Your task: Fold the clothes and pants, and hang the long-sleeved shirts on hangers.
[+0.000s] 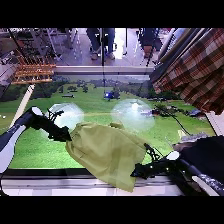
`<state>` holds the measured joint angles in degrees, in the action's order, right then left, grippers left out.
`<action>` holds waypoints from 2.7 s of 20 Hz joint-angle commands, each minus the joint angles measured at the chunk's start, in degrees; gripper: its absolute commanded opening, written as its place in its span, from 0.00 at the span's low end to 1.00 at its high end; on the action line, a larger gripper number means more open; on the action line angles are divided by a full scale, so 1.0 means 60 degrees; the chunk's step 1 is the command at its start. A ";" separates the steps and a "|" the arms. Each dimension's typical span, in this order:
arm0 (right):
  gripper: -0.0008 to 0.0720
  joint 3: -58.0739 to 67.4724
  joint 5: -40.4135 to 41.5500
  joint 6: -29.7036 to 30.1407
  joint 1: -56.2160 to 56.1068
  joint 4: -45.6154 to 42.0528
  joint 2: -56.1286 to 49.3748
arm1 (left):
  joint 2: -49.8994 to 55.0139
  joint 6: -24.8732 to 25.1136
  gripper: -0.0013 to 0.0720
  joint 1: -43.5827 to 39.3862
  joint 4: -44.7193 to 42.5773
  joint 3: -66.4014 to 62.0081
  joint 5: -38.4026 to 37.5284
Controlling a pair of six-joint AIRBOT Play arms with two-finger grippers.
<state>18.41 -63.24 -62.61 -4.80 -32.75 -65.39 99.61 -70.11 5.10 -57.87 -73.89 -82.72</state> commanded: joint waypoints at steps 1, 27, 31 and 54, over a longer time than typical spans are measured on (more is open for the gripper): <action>0.03 0.0310 0.0430 0.0284 -0.0648 0.0310 -0.0233 | -0.0004 -0.0011 0.04 0.0004 0.0018 -0.0004 -0.0157; 0.03 1.4189 -0.0973 -0.1395 0.0892 -0.5788 0.3457 | -0.9391 -0.0317 0.03 0.2069 0.6215 -0.2510 0.2579; 0.03 1.2466 -0.1129 -0.0812 0.0801 -0.4167 -0.0572 | -0.7901 -0.0299 0.03 0.0845 0.4153 0.0710 0.3395; 0.72 0.8812 -0.0146 -0.0860 -0.2018 -0.1938 -0.6029 | -0.3381 -0.2943 0.49 0.2120 -0.4980 -0.0714 0.0423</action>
<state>74.02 -71.50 -69.78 -11.97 -48.16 -101.36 81.73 -86.61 17.65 -83.77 -78.08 -75.57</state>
